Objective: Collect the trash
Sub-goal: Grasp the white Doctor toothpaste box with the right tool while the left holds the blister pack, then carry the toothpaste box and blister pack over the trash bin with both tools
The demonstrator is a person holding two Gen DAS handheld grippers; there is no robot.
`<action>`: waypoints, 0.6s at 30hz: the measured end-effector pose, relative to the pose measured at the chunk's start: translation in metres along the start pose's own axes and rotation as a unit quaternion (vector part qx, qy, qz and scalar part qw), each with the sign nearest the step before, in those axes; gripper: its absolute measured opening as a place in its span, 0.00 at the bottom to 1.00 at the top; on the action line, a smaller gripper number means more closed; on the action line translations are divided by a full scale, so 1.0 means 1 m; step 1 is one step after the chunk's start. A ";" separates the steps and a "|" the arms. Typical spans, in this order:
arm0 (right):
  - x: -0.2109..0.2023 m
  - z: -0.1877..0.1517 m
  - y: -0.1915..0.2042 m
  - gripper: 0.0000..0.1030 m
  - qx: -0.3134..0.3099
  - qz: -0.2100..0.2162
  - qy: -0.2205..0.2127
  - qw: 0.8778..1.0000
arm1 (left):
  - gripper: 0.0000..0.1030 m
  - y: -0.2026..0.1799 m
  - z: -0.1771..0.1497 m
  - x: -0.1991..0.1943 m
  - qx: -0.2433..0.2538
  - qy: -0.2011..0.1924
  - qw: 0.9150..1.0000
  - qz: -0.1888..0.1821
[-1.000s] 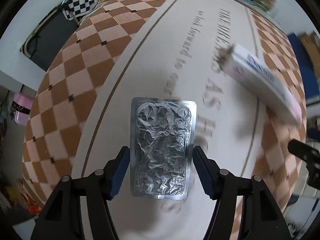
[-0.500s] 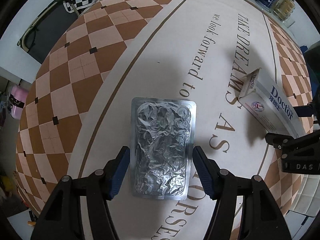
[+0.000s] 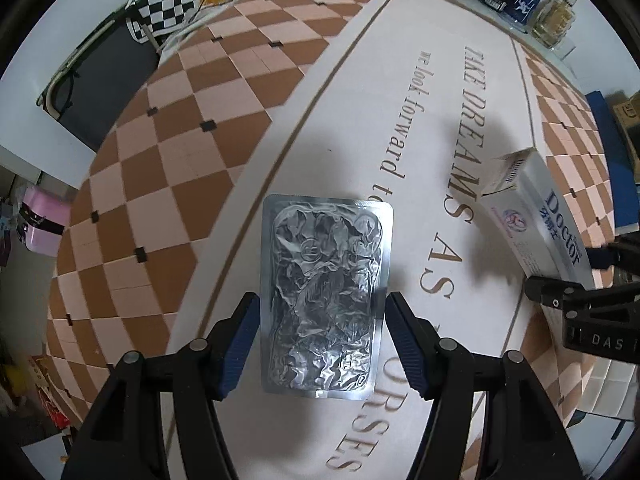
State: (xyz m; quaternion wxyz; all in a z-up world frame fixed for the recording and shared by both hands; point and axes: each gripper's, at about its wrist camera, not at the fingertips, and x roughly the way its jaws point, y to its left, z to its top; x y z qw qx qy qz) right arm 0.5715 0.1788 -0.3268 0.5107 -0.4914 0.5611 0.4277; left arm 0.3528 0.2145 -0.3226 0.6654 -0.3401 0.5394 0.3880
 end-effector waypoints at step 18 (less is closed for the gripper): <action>-0.090 -0.203 0.127 0.56 0.266 0.073 -0.173 0.945 | 0.60 0.082 -0.113 -0.127 0.104 -0.086 0.989 -0.053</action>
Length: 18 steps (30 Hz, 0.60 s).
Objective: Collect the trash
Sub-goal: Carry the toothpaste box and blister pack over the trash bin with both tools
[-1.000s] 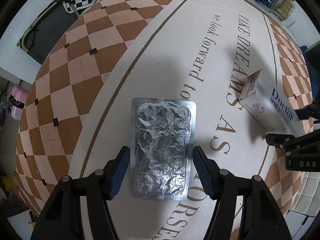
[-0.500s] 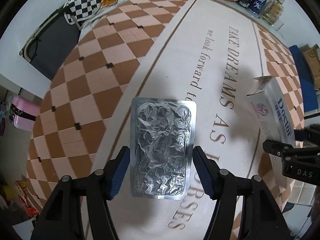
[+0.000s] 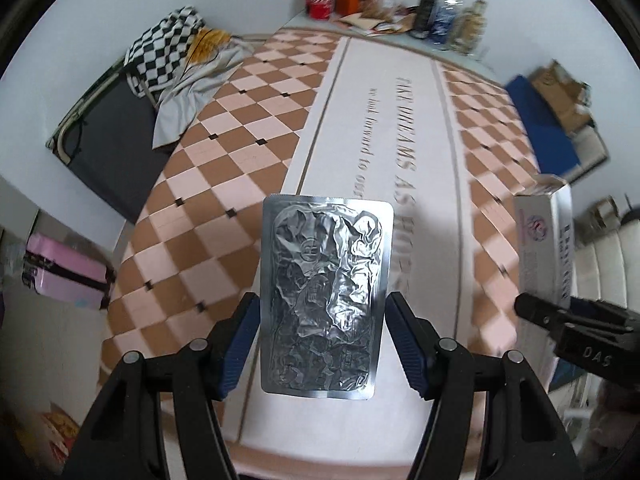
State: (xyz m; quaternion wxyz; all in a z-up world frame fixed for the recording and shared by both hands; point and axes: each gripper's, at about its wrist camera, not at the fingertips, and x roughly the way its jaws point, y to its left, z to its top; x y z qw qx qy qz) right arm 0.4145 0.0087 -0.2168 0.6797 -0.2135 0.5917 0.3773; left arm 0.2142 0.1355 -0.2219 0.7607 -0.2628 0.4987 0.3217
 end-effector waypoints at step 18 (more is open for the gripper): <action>0.002 -0.353 0.109 0.56 0.191 0.058 0.020 0.980 | 0.60 0.090 -0.221 -0.038 0.101 0.082 0.989 -0.067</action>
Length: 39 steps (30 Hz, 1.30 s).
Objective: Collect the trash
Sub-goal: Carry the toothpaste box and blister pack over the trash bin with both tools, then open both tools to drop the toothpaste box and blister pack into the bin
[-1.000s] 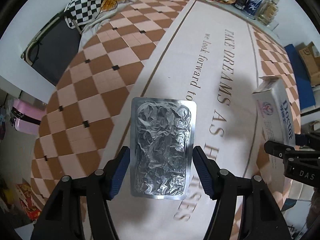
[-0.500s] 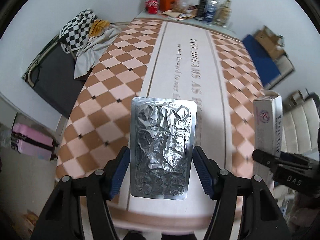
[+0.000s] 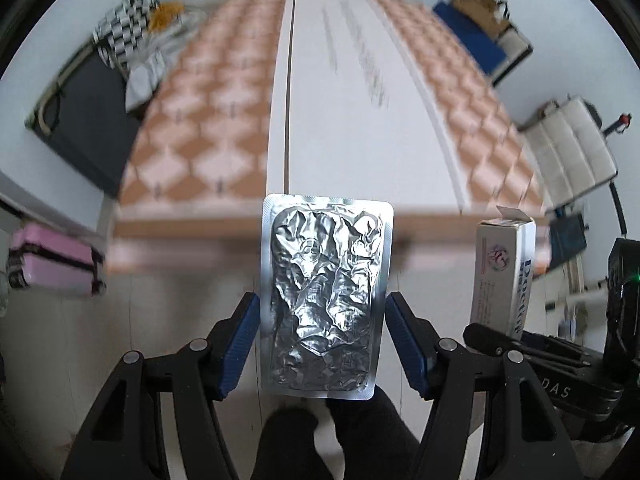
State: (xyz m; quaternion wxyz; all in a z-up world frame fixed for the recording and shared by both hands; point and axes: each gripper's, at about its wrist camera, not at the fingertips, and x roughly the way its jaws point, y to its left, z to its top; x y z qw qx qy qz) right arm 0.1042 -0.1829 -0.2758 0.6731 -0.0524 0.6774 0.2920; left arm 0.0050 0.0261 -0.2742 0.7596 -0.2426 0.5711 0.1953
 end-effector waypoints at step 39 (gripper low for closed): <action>0.399 -0.065 -0.120 0.97 0.067 -0.058 0.141 0.986 | 0.92 0.075 -0.095 0.343 -0.070 0.167 0.983 0.042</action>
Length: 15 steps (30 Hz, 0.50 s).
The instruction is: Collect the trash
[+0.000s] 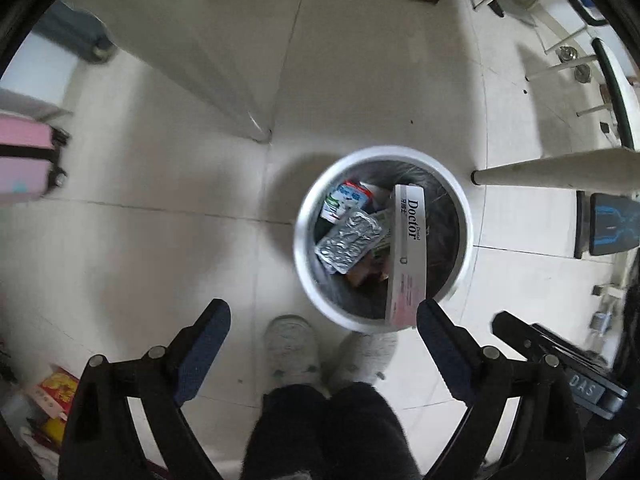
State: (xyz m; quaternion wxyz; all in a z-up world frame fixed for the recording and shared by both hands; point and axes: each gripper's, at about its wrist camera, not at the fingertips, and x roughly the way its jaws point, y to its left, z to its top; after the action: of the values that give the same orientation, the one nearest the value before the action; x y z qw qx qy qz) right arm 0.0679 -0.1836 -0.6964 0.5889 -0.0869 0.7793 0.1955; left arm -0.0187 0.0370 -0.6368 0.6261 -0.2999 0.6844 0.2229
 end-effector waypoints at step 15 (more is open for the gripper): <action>-0.264 -0.108 0.029 0.97 -0.054 -0.014 -0.082 0.995 | 0.92 -0.039 -0.078 -0.224 0.041 -0.065 0.997 -0.003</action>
State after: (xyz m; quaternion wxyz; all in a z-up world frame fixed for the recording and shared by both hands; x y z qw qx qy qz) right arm 0.0387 -0.2264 -0.4147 0.6482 -0.1131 0.7154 0.2352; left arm -0.0400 -0.0146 -0.4028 0.6817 -0.2608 0.6498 0.2120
